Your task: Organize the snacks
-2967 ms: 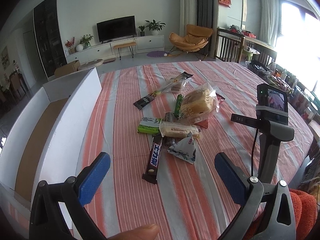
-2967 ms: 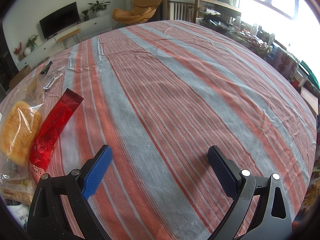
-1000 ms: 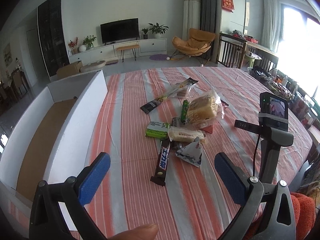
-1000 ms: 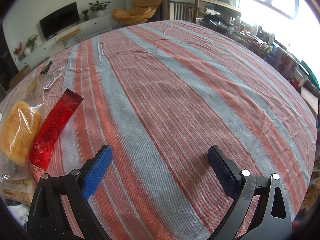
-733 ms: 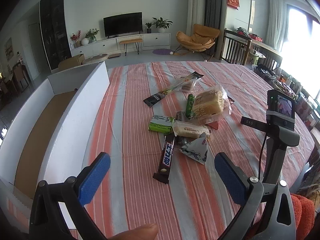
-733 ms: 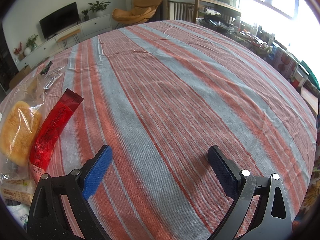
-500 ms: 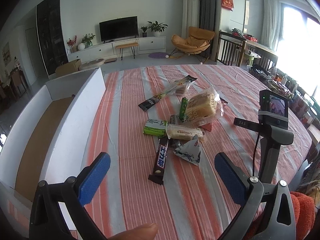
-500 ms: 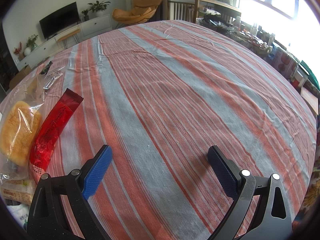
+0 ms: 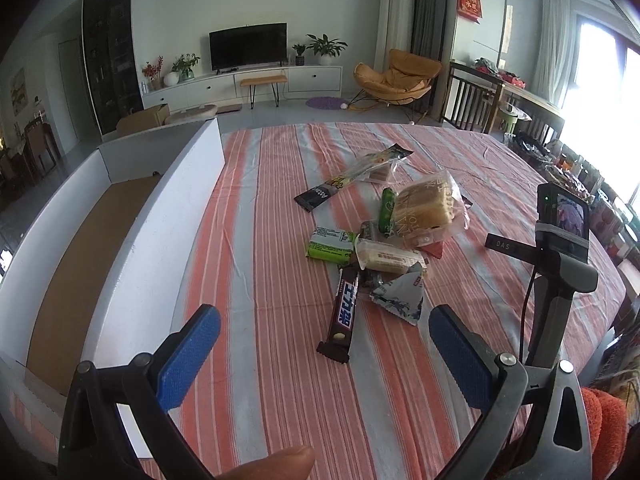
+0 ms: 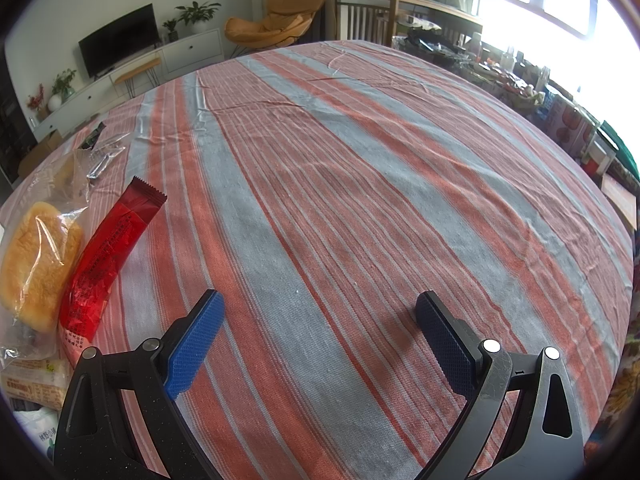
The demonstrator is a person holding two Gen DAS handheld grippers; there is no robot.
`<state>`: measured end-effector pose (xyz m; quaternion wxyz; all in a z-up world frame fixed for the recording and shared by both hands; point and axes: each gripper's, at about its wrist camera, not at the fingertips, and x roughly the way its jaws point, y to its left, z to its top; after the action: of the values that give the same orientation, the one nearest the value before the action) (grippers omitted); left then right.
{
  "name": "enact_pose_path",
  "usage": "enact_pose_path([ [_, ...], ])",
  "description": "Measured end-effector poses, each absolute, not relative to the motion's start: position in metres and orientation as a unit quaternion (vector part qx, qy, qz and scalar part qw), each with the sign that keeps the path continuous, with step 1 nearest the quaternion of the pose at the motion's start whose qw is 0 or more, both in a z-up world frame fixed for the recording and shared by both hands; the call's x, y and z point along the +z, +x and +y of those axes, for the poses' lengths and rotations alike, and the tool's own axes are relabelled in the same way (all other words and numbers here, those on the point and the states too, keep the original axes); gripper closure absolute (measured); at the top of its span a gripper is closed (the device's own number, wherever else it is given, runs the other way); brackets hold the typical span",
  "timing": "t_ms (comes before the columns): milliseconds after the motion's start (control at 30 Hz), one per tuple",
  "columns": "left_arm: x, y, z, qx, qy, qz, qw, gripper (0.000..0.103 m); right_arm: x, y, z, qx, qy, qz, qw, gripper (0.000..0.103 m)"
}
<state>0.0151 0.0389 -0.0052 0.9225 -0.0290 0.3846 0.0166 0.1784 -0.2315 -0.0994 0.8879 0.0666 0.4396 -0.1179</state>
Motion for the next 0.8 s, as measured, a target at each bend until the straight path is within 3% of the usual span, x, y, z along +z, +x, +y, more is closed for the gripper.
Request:
enact_pose_path([
  [800, -0.006, 0.023, 0.053, 0.035, -0.034, 0.383, 0.922, 0.0, -0.099, 0.179, -0.232, -0.118, 0.067, 0.44, 0.888, 0.005],
])
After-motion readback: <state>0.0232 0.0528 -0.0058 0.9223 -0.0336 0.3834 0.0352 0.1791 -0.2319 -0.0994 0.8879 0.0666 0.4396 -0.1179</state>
